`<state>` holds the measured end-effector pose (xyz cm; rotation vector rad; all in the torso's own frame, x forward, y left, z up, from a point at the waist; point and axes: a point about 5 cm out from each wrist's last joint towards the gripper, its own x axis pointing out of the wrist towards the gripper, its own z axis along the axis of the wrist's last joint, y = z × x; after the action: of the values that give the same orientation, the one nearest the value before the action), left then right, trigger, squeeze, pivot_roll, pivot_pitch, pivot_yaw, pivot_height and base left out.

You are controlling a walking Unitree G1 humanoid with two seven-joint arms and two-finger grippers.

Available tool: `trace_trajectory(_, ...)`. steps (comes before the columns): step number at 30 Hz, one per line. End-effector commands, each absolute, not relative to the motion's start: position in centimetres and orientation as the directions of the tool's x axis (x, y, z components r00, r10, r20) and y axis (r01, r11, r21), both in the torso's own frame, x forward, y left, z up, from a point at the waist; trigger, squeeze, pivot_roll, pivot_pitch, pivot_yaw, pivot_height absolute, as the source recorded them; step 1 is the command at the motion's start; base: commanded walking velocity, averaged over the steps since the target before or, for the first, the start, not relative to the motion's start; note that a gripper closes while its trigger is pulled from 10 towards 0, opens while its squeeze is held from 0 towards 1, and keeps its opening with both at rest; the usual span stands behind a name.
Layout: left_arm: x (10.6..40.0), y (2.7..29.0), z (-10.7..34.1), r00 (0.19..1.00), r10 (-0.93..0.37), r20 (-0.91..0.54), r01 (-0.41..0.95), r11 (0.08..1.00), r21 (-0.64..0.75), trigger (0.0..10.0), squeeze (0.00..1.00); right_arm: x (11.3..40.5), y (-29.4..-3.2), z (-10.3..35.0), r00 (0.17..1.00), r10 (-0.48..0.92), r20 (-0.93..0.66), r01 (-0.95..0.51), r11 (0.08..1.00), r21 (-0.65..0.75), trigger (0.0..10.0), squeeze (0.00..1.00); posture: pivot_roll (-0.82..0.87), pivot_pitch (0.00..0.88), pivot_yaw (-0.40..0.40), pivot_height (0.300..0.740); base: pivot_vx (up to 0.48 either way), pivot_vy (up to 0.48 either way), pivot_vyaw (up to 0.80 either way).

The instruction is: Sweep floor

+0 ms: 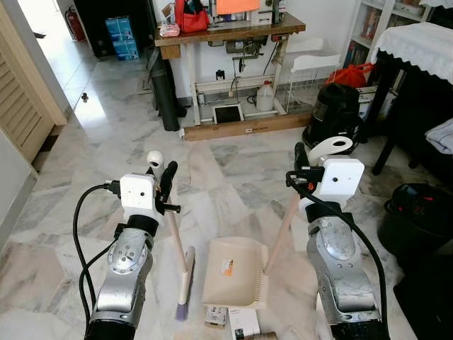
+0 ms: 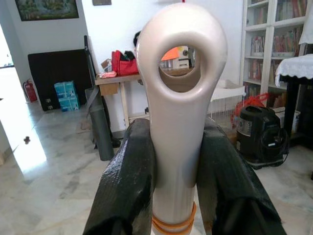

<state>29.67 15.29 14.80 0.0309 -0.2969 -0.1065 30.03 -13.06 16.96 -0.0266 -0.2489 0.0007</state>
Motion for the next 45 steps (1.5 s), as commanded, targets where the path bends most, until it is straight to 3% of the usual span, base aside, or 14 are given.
trace_trajectory(1,30.0,15.6,15.8,0.941,-0.098,0.323,0.084,0.995,0.058,10.0,0.00,29.9,-13.2,18.5,0.950,-0.006,0.312,0.011,1.000,-0.015,10.0,0.00,-0.10,0.000,0.063,0.740,0.322,0.000,0.00)
trace_trajectory(20,29.9,15.6,15.8,0.941,-0.088,0.327,0.072,0.996,0.058,10.0,0.00,30.1,-13.2,18.7,0.950,0.015,0.311,-0.006,1.000,-0.028,10.0,0.00,-0.09,0.000,0.049,0.740,0.378,0.000,0.00)
trace_trajectory(37,30.0,15.2,15.5,0.940,-0.106,0.325,0.090,0.994,0.063,10.0,0.00,29.9,-13.4,18.3,0.954,0.020,0.300,-0.006,0.999,-0.047,10.0,0.00,-0.09,0.000,0.044,0.740,0.000,0.000,0.00)
trace_trajectory(45,30.1,15.8,15.2,0.948,-0.122,0.293,0.104,0.992,0.077,10.0,0.00,30.1,-15.1,17.4,0.962,-0.020,0.272,0.050,0.993,-0.105,10.0,0.00,-0.09,0.000,0.051,0.740,0.000,0.000,0.00)
